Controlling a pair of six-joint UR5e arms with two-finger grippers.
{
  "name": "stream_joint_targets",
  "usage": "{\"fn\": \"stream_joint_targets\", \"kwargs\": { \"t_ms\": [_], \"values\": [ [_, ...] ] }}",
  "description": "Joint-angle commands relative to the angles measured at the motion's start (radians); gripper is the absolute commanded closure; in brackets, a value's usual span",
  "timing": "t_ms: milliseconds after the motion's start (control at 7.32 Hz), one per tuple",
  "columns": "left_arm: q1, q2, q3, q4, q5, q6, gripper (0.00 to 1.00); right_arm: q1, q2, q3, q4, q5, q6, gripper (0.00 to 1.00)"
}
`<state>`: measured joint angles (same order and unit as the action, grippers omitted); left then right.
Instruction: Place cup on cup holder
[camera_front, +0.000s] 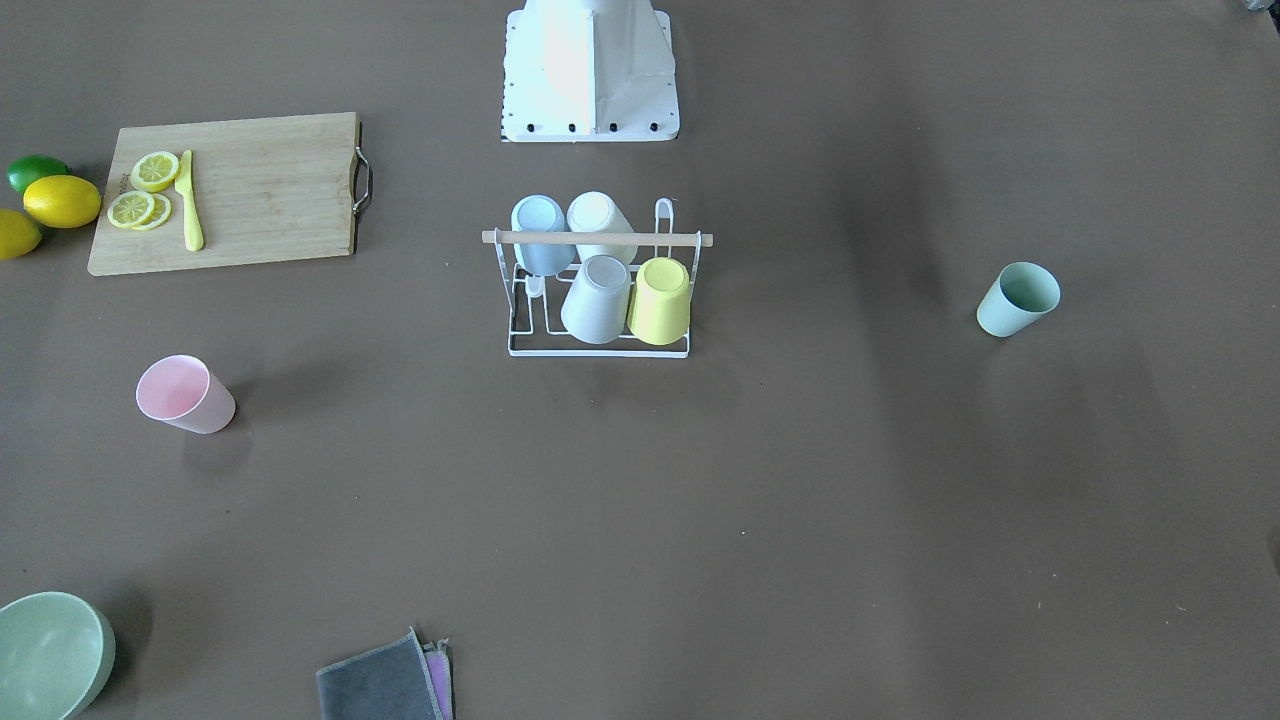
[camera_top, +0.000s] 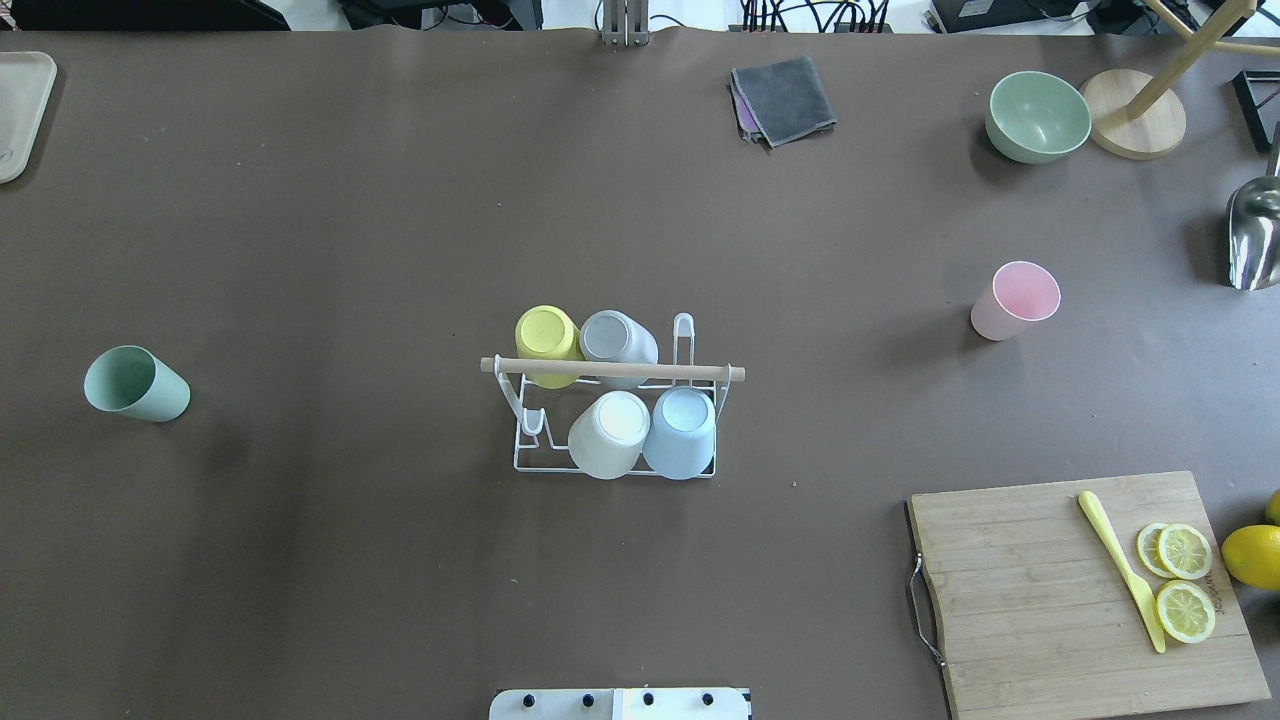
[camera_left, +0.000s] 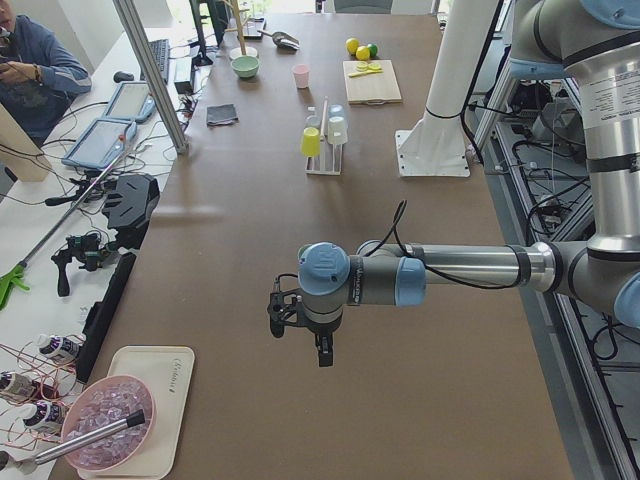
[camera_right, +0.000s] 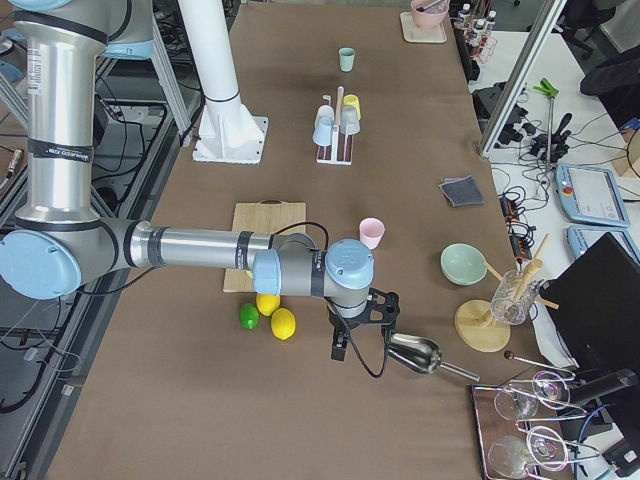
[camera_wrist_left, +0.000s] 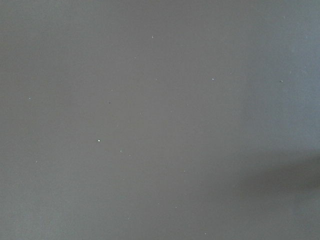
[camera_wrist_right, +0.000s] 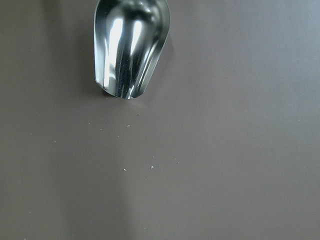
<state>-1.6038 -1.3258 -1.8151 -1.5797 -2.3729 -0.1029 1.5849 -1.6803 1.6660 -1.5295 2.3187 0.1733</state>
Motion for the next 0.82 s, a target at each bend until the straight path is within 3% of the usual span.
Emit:
{"fn": "stream_joint_targets", "kwargs": {
  "t_ms": [0, 683],
  "values": [
    [0.004, -0.003, 0.002, 0.000, 0.001, 0.000, 0.02, 0.000, -0.002, 0.001, 0.002, 0.001, 0.000, 0.00],
    [0.007, -0.001, 0.005, 0.000, 0.001, 0.000, 0.02, 0.000, -0.002, 0.000, 0.002, -0.001, 0.008, 0.00]
  ]
}}
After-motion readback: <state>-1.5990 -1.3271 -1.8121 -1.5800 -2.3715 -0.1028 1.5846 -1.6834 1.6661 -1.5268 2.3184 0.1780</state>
